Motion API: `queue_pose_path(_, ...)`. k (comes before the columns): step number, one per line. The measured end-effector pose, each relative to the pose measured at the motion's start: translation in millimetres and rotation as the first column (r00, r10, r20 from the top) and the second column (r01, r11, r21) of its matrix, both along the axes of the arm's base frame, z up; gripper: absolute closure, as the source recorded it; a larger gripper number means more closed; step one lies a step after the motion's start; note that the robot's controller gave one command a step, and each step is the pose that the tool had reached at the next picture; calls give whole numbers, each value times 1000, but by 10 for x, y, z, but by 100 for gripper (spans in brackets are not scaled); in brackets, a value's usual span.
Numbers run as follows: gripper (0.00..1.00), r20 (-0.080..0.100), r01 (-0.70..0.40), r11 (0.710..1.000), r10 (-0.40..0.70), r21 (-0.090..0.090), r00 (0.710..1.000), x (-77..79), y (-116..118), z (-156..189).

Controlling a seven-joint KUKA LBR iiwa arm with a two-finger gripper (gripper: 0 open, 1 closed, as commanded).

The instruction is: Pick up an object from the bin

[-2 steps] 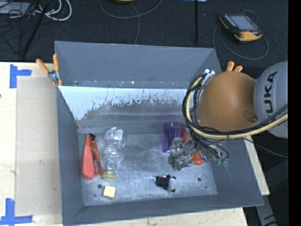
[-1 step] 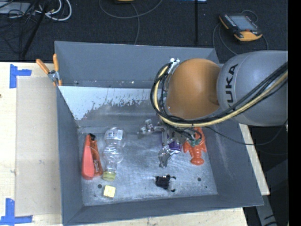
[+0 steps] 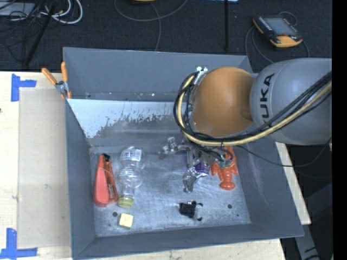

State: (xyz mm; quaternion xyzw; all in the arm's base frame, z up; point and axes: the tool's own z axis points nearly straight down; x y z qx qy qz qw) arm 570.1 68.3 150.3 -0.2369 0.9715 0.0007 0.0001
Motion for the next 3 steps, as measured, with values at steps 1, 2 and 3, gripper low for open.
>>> queue_pose_path(1,0,0,-68,998,68,-1,998,-174,15,-72)
queue_pose_path(2,0,0,-118,993,118,1,993,-694,-311,-97)
queue_pose_path(3,0,-4,-138,990,138,0,990,-826,-686,-393)
